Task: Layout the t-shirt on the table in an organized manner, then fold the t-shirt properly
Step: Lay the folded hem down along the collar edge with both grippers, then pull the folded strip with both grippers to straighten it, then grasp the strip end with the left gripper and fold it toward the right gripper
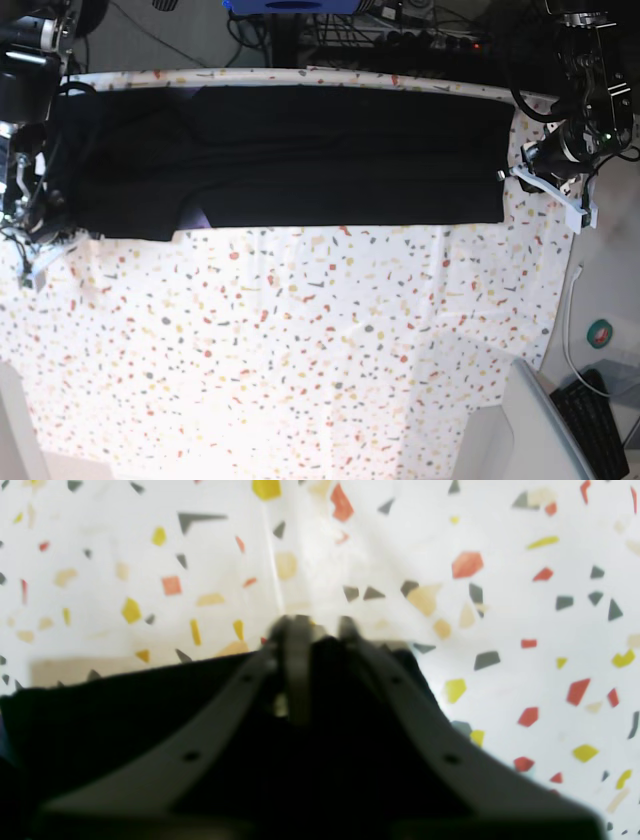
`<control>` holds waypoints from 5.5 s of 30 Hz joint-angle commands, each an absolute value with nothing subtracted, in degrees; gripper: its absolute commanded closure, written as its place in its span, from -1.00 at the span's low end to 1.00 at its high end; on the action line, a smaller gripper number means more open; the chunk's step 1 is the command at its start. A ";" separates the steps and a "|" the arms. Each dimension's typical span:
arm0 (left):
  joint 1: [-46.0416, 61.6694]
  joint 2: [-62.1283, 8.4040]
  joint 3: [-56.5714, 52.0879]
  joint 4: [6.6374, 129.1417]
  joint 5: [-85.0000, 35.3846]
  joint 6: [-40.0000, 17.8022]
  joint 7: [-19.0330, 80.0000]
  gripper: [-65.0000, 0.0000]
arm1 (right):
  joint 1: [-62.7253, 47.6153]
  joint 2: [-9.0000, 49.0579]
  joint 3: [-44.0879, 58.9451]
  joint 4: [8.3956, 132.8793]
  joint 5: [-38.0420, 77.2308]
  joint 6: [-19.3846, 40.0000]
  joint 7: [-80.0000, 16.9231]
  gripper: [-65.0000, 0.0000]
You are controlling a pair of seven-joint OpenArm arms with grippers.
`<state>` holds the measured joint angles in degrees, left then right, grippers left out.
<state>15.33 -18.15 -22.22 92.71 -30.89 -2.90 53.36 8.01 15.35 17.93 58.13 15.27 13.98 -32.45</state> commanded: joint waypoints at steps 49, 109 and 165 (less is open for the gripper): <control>12.18 -14.73 -12.35 88.04 -31.34 -2.95 47.25 1.00 | -9.63 5.93 23.52 88.04 15.52 13.76 -43.56 1.00; 13.67 -9.89 -38.02 78.81 -31.34 -40.00 45.41 -1.00 | -14.02 6.29 25.19 101.23 15.69 14.20 -46.29 1.00; 9.10 -2.07 6.29 94.20 -6.55 -24.57 42.42 1.00 | -13.67 6.37 25.19 101.14 15.69 14.20 -46.37 1.00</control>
<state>9.39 -2.39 6.11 93.14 -5.82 -24.16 43.33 -14.15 5.67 25.02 100.25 15.38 14.00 -47.44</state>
